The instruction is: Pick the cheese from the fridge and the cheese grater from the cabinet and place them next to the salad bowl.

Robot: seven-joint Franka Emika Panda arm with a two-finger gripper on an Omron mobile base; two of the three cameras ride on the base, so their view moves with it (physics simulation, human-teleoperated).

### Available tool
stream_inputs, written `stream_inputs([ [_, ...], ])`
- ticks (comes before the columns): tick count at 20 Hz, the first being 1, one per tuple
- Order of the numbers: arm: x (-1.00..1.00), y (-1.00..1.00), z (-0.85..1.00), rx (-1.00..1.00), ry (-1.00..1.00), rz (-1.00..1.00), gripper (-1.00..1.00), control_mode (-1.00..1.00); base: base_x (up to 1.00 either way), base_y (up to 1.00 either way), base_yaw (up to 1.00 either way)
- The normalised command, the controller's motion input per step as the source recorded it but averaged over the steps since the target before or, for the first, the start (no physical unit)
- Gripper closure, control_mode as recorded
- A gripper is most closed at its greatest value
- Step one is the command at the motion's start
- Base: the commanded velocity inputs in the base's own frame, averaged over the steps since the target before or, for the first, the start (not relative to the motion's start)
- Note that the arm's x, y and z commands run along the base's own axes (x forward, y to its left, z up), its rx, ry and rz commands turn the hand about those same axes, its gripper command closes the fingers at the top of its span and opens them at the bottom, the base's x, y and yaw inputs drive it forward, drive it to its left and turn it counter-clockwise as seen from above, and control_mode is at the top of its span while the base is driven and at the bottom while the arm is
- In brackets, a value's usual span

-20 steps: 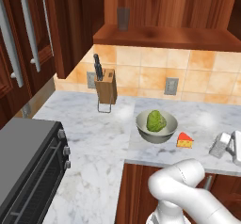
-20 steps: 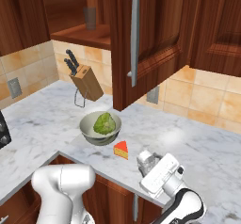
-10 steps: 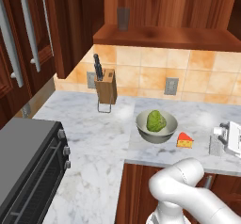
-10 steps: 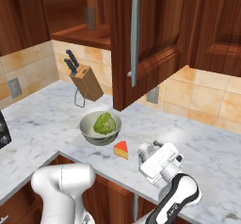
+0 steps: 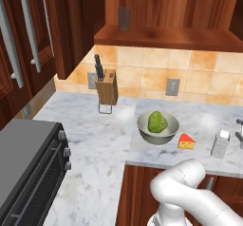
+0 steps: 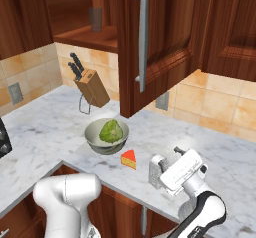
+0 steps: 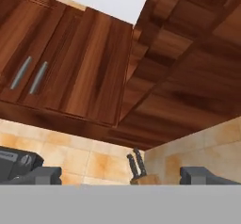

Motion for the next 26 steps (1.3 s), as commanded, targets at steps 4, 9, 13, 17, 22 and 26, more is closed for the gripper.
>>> stream_inputs([
  [4, -0.94, 0.14, 0.83, 0.02, -0.09, -0.12, -1.0, -1.0, 0.0, 0.0, 0.0],
  [9, -1.0, 0.78, 0.82, 0.0, -0.21, -0.15, -1.0, -1.0, 0.0, 0.0, 0.0],
  [13, -0.65, 1.0, 0.79, -0.12, -0.24, -0.13, -1.0, -1.0, 0.0, 0.0, 0.0],
  [17, -0.24, 1.0, 0.96, -0.21, -0.28, -0.14, -1.0, -1.0, 0.0, 0.0, 0.0],
  [22, -0.06, 0.92, 1.0, -0.17, -0.1, -0.12, -1.0, -1.0, 0.0, 0.0, 0.0],
  [26, -0.07, 0.9, 1.0, -0.2, -0.1, -0.11, -1.0, -1.0, 0.0, 0.0, 0.0],
])
